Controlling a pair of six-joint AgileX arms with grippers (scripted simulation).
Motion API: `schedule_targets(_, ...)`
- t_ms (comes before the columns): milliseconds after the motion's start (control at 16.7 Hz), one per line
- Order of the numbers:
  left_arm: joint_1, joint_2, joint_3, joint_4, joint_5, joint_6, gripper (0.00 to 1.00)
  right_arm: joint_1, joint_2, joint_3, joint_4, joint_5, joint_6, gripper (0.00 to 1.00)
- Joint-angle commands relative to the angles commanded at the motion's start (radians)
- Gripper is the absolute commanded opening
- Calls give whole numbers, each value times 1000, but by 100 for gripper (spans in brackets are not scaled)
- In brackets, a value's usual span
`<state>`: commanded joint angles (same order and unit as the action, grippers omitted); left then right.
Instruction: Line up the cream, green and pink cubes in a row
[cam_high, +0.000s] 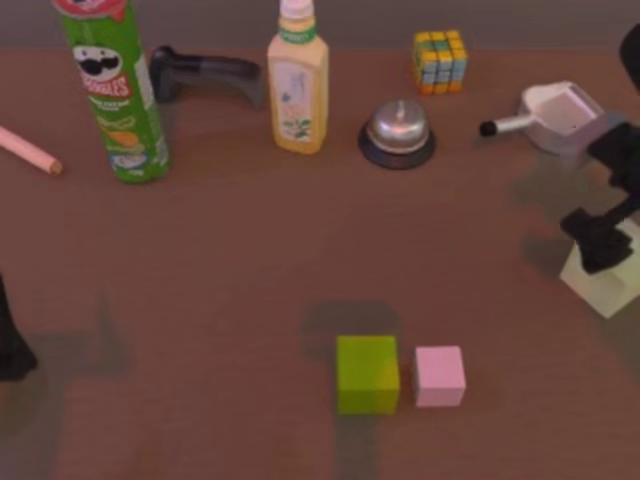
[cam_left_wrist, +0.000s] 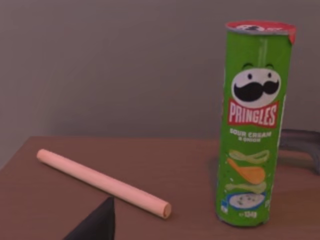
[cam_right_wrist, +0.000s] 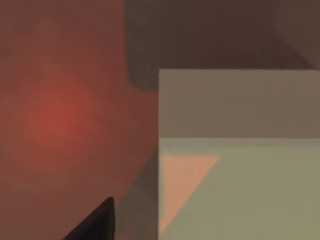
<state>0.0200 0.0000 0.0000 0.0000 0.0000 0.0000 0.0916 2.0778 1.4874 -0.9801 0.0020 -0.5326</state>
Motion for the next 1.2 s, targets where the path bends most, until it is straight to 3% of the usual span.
schedule_targets(240, 0, 0, 0, 0, 0, 0, 100, 2, 68, -91, 165, 1, 3, 100)
schedule_targets(540, 0, 0, 0, 0, 0, 0, 100, 2, 84, -111, 194, 1, 4, 100)
schedule_targets(1200, 0, 0, 0, 0, 0, 0, 100, 2, 84, -111, 194, 1, 4, 17)
